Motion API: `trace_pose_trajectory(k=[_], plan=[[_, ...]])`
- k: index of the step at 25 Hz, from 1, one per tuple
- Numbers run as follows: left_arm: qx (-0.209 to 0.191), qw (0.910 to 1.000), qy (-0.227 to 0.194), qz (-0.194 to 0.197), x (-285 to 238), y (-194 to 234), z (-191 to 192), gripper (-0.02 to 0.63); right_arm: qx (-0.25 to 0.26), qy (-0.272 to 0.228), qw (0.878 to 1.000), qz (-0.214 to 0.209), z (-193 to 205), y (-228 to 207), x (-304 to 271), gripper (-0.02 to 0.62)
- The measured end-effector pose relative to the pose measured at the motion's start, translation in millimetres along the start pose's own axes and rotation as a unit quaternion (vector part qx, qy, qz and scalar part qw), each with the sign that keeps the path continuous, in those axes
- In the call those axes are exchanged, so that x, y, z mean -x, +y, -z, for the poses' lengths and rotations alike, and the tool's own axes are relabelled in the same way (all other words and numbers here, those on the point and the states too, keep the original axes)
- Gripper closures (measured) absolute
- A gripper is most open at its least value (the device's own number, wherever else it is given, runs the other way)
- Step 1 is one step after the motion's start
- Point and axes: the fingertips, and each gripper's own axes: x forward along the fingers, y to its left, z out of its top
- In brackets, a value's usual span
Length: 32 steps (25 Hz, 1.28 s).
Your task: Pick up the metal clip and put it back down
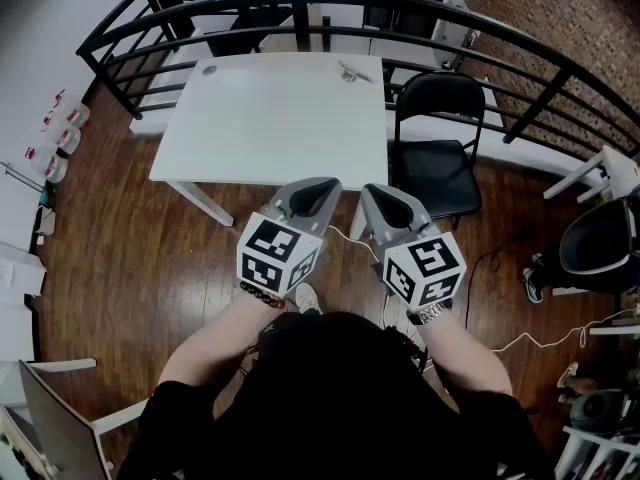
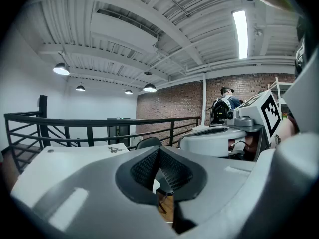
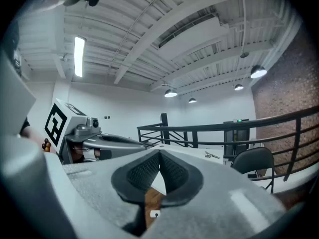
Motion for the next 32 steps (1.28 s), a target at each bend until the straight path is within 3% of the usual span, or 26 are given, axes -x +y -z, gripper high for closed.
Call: trace_pose_trajectory(k=[6,19,32], plan=[[-0.008,0.9999,0.002,0.012,-14,65,-12,0.592,0.005,0.002,1.0,0.008,-12,-2,-64,0.604],[-0.009,0.9993,0.026,0.025,-44,137,-15,0.592,-0.011,0.02,1.0,0.019,-7,-15,-138,0.604],[0.055,0.9967,0.049,0.035,-129,204,-18,0.592,-0.039,0.042,0.998,0.017,1,-79,-208,0.604]])
